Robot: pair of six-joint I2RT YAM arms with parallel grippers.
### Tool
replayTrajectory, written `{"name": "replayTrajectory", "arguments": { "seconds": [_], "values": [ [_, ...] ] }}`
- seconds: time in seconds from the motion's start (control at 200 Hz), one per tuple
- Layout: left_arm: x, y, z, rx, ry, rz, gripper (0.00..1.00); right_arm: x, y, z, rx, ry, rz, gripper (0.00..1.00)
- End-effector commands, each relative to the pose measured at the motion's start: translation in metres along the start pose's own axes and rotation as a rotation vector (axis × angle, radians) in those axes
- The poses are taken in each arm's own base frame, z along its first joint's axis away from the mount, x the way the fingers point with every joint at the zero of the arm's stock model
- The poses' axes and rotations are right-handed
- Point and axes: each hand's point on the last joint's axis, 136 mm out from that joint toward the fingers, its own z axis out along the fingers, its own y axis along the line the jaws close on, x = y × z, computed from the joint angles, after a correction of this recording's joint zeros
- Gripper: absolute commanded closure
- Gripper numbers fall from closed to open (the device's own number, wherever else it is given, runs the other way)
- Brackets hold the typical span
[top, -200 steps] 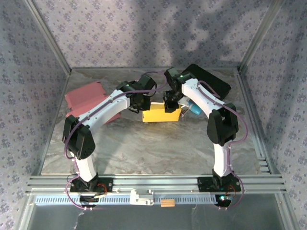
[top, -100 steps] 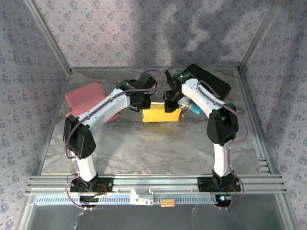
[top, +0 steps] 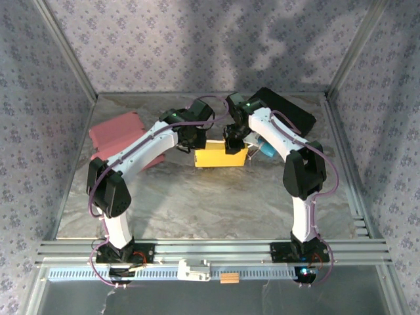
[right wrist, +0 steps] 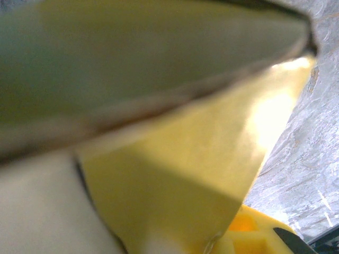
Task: Fold the paper box
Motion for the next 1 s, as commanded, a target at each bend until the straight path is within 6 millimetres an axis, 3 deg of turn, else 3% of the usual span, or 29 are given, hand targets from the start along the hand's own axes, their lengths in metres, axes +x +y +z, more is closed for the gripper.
{"name": "replayTrajectory", "arguments": {
  "seconds": [0.0,0.15,0.25,0.355,0.605,0.725,0.994],
  "values": [
    [0.0009,0.0016,0.0052,-0.012,0.024,0.007,0.87,-0.0113,-0.0126,0.0183,0.066,-0.030,0.017,0.78],
    [0.0019,0.0009,0.0073,-0.012,0.030,0.008,0.90,-0.0110,-0.0125,0.0181,0.066,-0.029,0.017,0.78],
    [0.0029,0.0018,0.0075,-0.016,0.033,0.008,0.84,-0.0108,-0.0118,0.0179,0.063,-0.029,0.016,0.78],
    [0.0039,0.0038,0.0068,-0.024,0.034,0.010,0.83,-0.0109,-0.0110,0.0176,0.062,-0.029,0.017,0.78],
    [-0.0007,0.0045,0.0021,-0.024,0.014,0.008,0.90,-0.0112,-0.0108,0.0174,0.061,-0.029,0.014,0.79],
    [-0.0028,0.0052,-0.0001,-0.032,0.007,0.009,0.80,-0.0112,-0.0113,0.0172,0.063,-0.030,0.014,0.79],
    [-0.0044,0.0040,-0.0008,-0.026,0.002,0.009,0.82,-0.0111,-0.0107,0.0171,0.061,-0.030,0.012,0.79]
  ]
}}
